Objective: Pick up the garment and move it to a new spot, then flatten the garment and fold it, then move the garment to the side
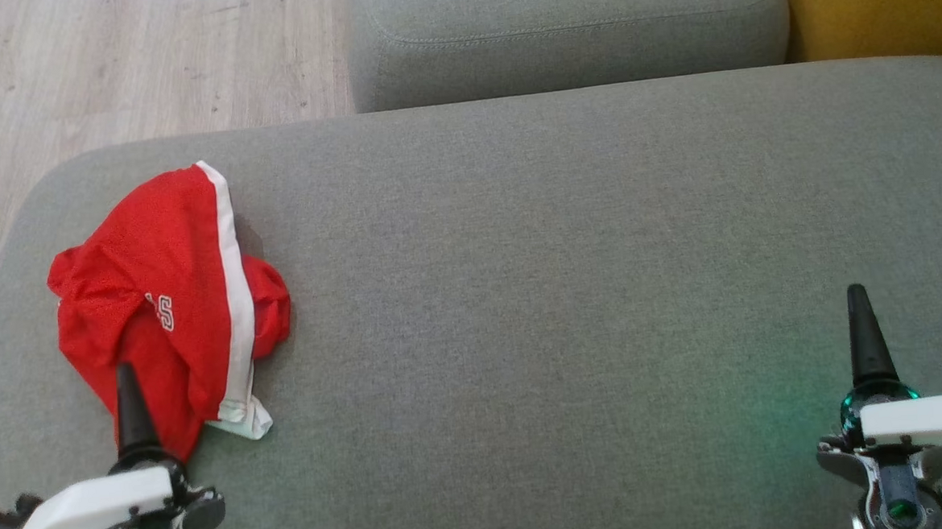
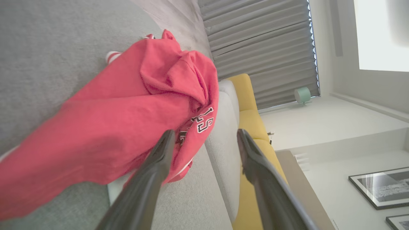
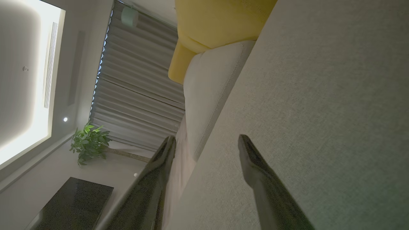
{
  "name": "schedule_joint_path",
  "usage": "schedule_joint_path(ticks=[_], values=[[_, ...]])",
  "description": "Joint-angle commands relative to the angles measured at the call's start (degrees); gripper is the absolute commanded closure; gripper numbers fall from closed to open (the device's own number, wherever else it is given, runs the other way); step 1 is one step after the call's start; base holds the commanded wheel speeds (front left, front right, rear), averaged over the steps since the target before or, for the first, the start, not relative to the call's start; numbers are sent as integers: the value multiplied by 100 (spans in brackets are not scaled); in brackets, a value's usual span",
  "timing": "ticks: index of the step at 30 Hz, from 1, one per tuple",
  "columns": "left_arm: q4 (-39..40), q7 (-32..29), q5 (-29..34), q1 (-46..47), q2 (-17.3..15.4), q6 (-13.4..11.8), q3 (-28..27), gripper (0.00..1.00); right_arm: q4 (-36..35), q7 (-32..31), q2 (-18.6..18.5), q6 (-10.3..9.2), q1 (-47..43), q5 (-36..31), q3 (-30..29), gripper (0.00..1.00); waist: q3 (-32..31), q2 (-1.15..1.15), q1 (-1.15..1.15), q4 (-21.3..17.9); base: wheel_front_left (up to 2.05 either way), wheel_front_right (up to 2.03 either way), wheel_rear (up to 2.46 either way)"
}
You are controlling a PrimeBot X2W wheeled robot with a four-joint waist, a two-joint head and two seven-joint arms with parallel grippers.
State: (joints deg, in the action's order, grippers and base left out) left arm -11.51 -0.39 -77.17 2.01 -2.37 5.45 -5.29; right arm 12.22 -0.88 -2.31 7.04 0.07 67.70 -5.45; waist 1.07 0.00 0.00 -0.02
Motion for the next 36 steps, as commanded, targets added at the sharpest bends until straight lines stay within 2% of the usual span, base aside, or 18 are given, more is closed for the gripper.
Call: schedule_joint_path(ticks=[1,9,21,36], values=[[322,53,237,260,-27,-18,0,0,-290,96,-26,28,270,-249,76,0,8,0,0,-4,0,0,0],[697,188,1217,264,-29,-199,341,0,-521,231,-29,30,303,-1169,241,0,56,0,0,-23,0,0,0],[787,389,2868,295,-123,-274,1005,0,-660,433,-33,32,295,-2429,465,0,92,0,0,-45,0,0,0],[773,642,4175,541,-639,-927,2058,0,-878,687,-38,35,302,-3831,697,0,125,0,0,-85,0,0,0]])
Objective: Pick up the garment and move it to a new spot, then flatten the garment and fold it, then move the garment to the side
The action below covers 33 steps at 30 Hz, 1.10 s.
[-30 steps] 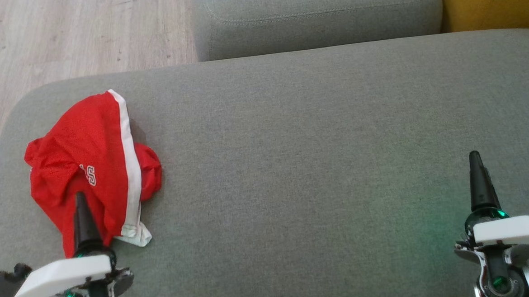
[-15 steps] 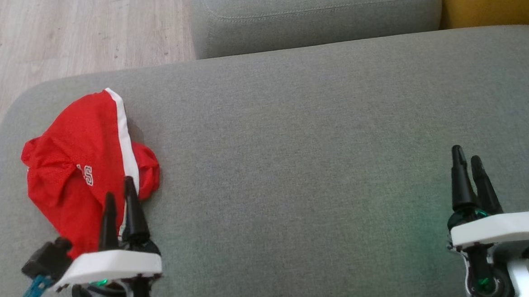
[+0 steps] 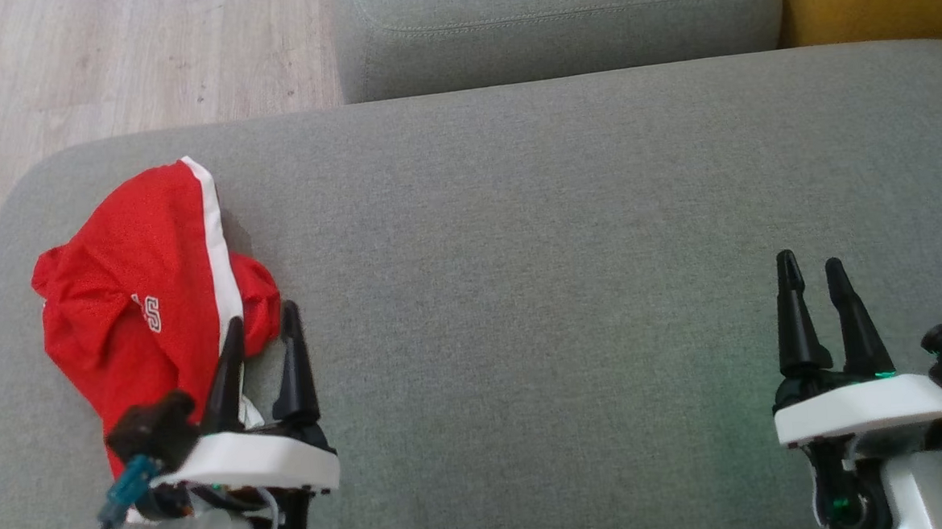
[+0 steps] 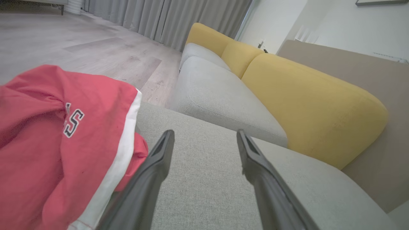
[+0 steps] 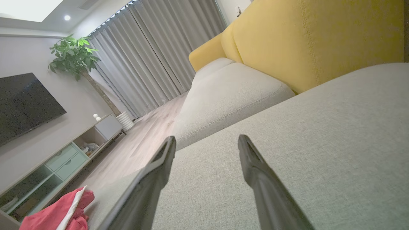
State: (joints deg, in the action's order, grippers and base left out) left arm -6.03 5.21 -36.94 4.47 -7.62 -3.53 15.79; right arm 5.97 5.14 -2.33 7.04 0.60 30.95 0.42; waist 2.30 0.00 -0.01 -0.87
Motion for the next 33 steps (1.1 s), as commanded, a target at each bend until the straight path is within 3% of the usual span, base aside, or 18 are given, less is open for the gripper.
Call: schedule_joint_path(ticks=[1,20,27,33], values=[[222,98,229,317,-152,-73,20,0,-268,102,-36,35,248,-245,123,0,3,0,1,-2,0,0,0],[-111,434,1509,717,-677,-880,1258,0,-406,439,-43,39,211,-2139,335,0,10,0,1,-6,0,0,0],[71,535,1421,663,-603,-931,1225,0,-501,541,-45,40,189,-2314,379,0,28,0,1,-11,0,0,0],[253,636,1203,391,-377,-665,850,0,-424,642,-47,41,113,-1916,280,0,10,0,1,-4,0,0,0]])
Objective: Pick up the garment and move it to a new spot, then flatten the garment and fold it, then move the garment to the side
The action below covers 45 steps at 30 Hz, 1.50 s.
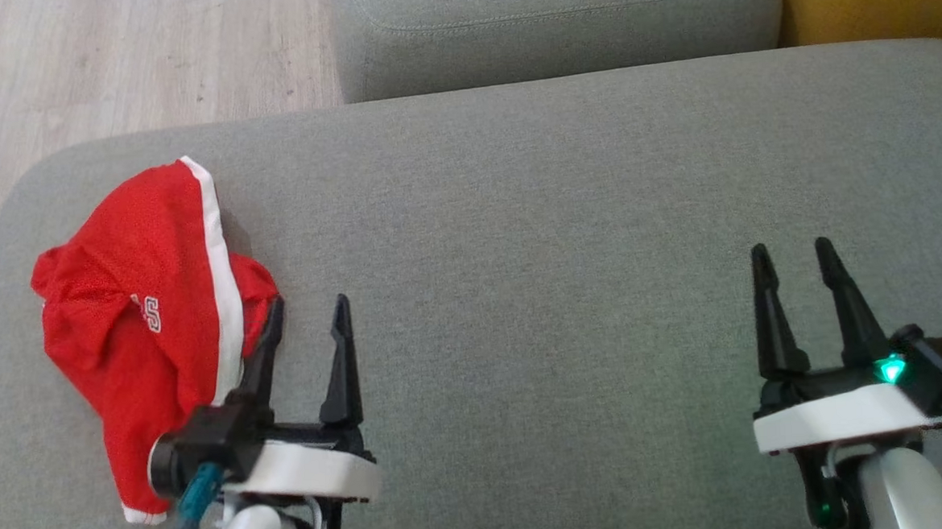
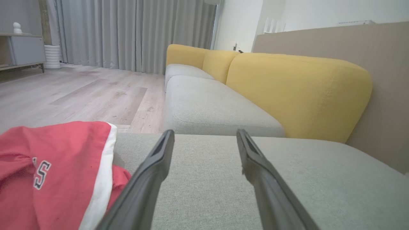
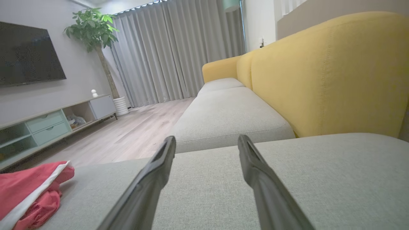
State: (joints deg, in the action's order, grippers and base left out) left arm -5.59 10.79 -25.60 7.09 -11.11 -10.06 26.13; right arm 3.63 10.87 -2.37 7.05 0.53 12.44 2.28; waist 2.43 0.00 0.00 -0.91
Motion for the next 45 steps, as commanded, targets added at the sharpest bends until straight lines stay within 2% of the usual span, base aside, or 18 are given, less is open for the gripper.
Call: schedule_joint_path(ticks=[1,7,11,19,27,34,45], values=[[224,95,55,76,28,52,-271,0,-155,85,-44,40,106,11,77,0,-8,0,0,2,0,0,0],[165,195,102,-246,421,515,-824,0,90,186,-46,41,58,270,69,0,-43,0,0,-13,0,0,0],[-88,262,225,-397,600,843,-1052,0,221,254,-48,42,43,220,140,0,-70,0,0,-37,0,0,0],[-382,397,766,-398,771,1215,-1217,0,353,389,-50,44,67,-137,223,0,-51,0,0,-55,0,0,0],[-452,420,939,-363,817,1328,-1334,0,381,413,-51,44,94,-227,220,0,-48,0,0,-55,0,0,0],[-436,420,886,-364,822,1304,-1343,0,404,413,-51,44,77,-207,220,0,-68,0,0,-5,0,0,0],[-474,420,985,-412,823,1123,-1463,0,383,413,-51,44,1,-226,437,0,-178,0,0,531,0,0,0]])
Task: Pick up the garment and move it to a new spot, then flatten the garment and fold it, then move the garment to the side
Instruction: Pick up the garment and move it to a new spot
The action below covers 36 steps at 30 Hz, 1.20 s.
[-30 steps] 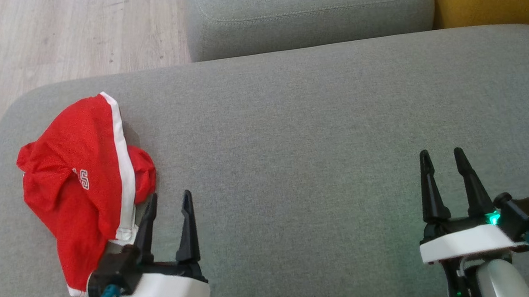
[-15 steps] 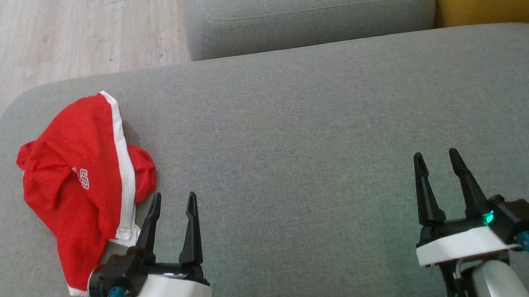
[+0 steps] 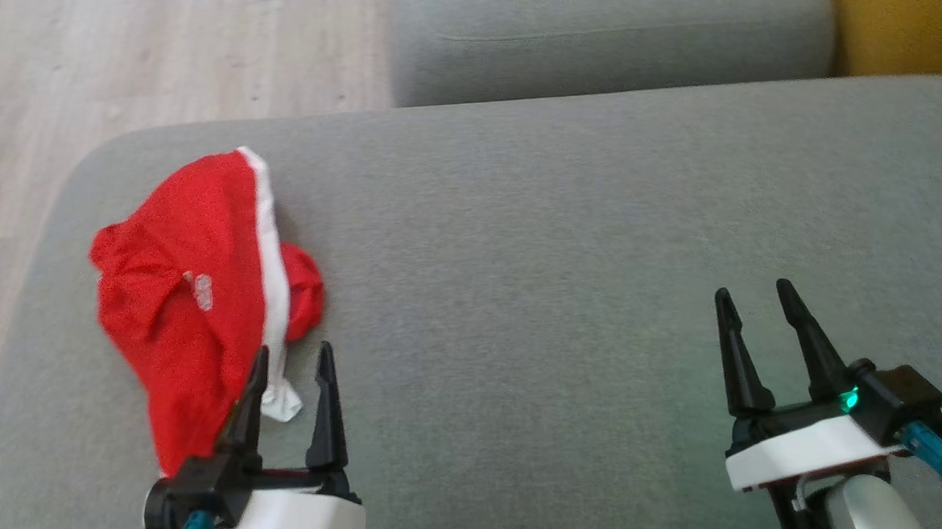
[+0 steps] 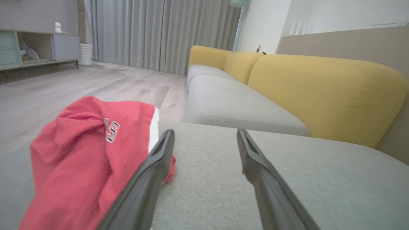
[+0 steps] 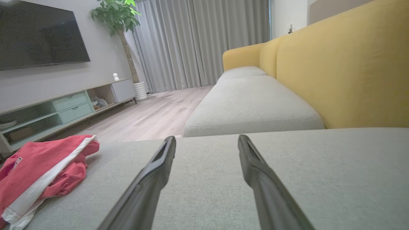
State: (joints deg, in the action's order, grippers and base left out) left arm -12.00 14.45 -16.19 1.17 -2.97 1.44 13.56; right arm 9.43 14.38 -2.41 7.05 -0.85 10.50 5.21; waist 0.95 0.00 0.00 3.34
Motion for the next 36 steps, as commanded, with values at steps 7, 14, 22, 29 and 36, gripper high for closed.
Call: schedule_joint_path(ticks=[7,14,22,29,36], values=[[133,55,126,86,9,-94,-362,0,-248,62,-46,44,81,-58,341,0,-96,0,0,567,0,0,0],[135,55,171,1,9,-138,-451,0,-311,62,-46,44,17,-74,566,0,-144,0,0,988,0,0,0],[143,55,209,-81,9,-140,-486,0,-337,62,-46,44,-51,-40,745,0,-232,0,0,1371,0,0,0],[145,55,250,-153,9,-130,-510,0,-343,62,-46,44,-122,-1,848,0,-327,0,0,1597,0,0,0],[177,55,290,-198,9,-109,-576,0,-369,62,-46,44,-130,33,893,0,-330,0,0,1639,0,0,0]])
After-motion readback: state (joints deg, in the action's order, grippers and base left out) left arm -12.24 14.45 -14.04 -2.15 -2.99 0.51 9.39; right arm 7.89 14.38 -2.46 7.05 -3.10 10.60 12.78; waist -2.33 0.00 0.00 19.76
